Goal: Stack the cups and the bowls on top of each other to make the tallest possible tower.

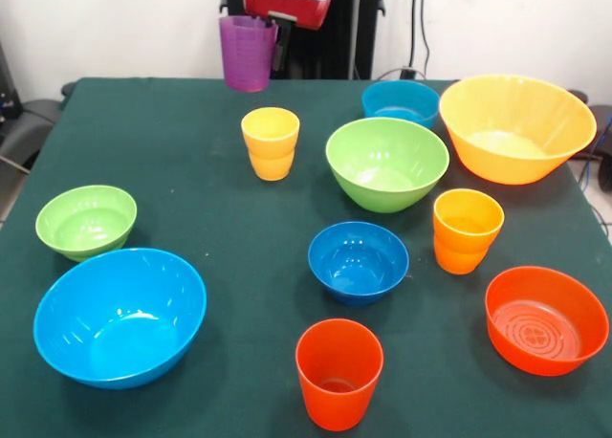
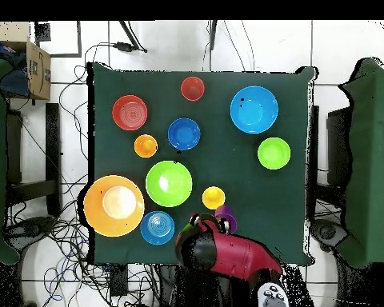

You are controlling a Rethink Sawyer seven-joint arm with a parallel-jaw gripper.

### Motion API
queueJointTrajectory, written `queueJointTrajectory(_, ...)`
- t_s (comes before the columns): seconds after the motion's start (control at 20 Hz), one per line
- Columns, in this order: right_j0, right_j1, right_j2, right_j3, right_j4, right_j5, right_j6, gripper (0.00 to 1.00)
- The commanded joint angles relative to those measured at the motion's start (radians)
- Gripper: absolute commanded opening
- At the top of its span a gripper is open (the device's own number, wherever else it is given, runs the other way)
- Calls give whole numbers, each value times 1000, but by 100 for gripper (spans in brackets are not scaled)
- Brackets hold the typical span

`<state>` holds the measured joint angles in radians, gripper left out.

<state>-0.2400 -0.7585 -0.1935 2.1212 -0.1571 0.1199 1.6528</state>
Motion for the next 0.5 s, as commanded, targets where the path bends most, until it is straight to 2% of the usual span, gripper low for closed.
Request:
queueJointTrajectory(0.05,16,-3,113,-53,40,131,119,0)
queueJointTrajectory(0.5,15,12,151,-84,54,118,130,0)
